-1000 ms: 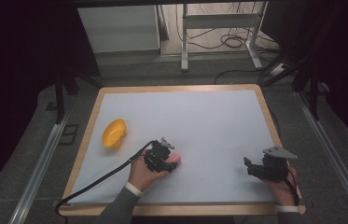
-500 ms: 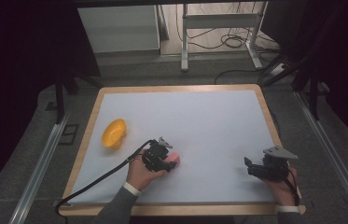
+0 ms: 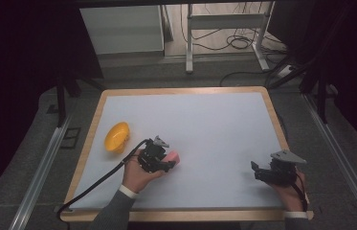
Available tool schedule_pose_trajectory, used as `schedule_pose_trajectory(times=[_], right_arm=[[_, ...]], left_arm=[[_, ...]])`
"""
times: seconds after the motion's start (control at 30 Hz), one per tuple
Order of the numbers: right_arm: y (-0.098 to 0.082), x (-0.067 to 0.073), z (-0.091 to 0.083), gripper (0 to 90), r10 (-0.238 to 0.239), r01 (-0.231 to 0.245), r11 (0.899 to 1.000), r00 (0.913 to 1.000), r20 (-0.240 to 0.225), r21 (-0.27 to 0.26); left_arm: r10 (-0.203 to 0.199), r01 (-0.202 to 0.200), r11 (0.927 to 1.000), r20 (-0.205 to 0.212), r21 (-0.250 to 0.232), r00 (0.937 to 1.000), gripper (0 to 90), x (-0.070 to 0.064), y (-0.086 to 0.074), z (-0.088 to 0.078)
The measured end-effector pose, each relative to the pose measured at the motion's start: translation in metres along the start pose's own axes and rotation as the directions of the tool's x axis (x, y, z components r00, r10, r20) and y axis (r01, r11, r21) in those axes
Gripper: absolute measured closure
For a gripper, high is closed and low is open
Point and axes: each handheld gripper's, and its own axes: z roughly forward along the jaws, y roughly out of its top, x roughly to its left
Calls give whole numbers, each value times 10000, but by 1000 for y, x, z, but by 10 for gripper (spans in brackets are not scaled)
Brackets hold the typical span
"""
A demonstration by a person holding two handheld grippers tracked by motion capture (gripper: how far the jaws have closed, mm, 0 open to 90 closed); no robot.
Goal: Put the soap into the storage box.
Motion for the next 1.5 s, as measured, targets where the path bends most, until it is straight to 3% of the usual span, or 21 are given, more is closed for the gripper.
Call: schedule_pose_trajectory(times=[0.4,0.97,1.5], right_arm=[[0,-1,0,101,-2,2,10000,10000,30,11],[0,-1,0,102,23,-23,10000,10000,86,7],[-1,-2,0,101,54,-54,10000,9999,107,-13]], left_arm=[[14,-20,9996,-238,-266,9997,602,8,1,-16],[-275,229,9968,-598,-763,9978,603,22,-1,-40],[-488,407,9939,-778,-1021,9958,603,32,-3,-50]])
